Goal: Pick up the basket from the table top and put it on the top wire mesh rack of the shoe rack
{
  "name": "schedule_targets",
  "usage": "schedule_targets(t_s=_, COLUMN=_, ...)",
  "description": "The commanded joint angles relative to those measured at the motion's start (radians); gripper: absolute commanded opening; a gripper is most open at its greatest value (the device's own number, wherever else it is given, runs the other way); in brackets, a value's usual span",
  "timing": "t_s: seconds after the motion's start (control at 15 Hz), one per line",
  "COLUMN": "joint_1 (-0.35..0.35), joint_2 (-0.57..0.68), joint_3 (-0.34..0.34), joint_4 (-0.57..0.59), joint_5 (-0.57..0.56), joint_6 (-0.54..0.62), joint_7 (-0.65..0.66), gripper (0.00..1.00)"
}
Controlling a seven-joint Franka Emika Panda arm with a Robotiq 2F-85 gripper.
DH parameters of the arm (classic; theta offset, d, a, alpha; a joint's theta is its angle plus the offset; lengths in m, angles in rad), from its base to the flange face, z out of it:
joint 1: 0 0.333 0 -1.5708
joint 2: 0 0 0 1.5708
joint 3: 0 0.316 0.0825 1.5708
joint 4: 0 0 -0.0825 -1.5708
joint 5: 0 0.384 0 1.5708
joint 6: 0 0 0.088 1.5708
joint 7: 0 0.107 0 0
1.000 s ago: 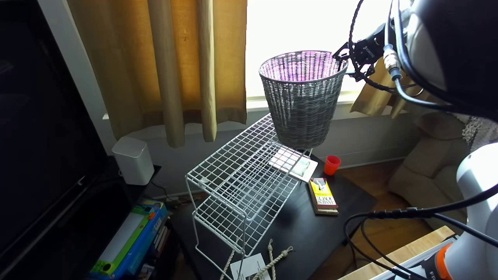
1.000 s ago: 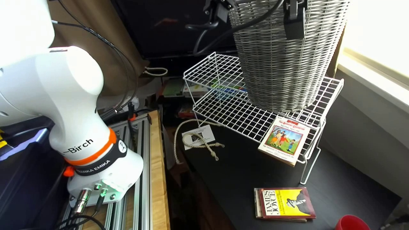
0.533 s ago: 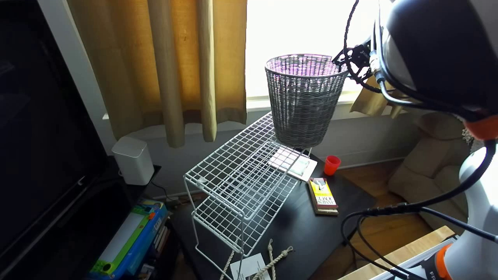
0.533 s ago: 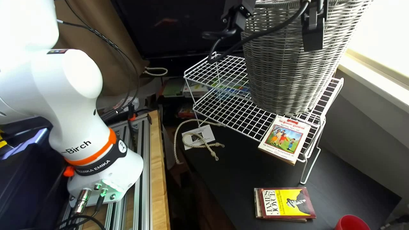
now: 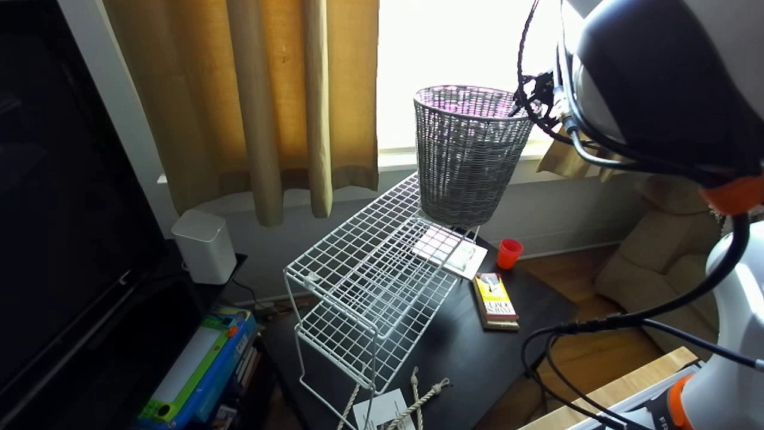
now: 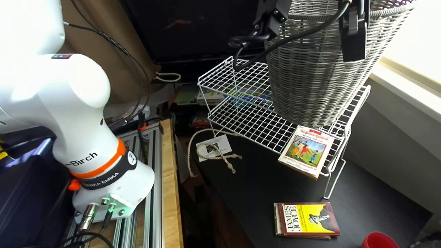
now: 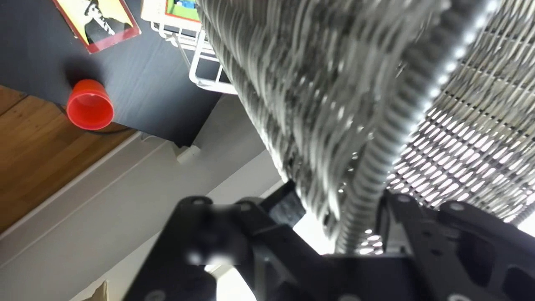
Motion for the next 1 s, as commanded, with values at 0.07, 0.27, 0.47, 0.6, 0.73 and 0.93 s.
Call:
schedule_targets(t_s=0.07, joint_1=-0.003, joint_2=-0.017, joint_3=0.044, joint_4=0.017, joint_5=-0.014, joint_6=0.054, joint_7=0.024, gripper=0.78)
schedule_targets(t_s=0.27, joint_1=0.006, joint_2=-0.029, joint_3=0.048, joint_4=0.022, joint_5=-0.008, joint_6=0.071, joint_7=0.019, gripper=0.99)
schedule_targets(t_s=0.47, joint_1=0.016, joint_2=-0.045, joint_3=0.045, joint_4=0.026, joint_5=0.002, joint_6=0.081, joint_7=0.006, gripper=1.00)
schedule_targets(t_s=0.6, joint_1=0.027, joint_2=-0.057, joint_3=0.035, joint_4=0.028, joint_5=0.017, joint_6=0.079, joint_7=-0.005, gripper=1.00)
schedule_targets(t_s=0.73, joint_1=0.035, joint_2=-0.048, joint_3=0.030, joint_4=0.028, joint_5=0.009, joint_6=0.082, joint_7=0.000, gripper=1.00)
schedule_targets(t_s=0.93, joint_1=0.055, joint_2=-0.040, joint_3=0.008, joint_4=0.020, joint_5=0.000, joint_6=0.079, joint_7=-0.003, gripper=1.00)
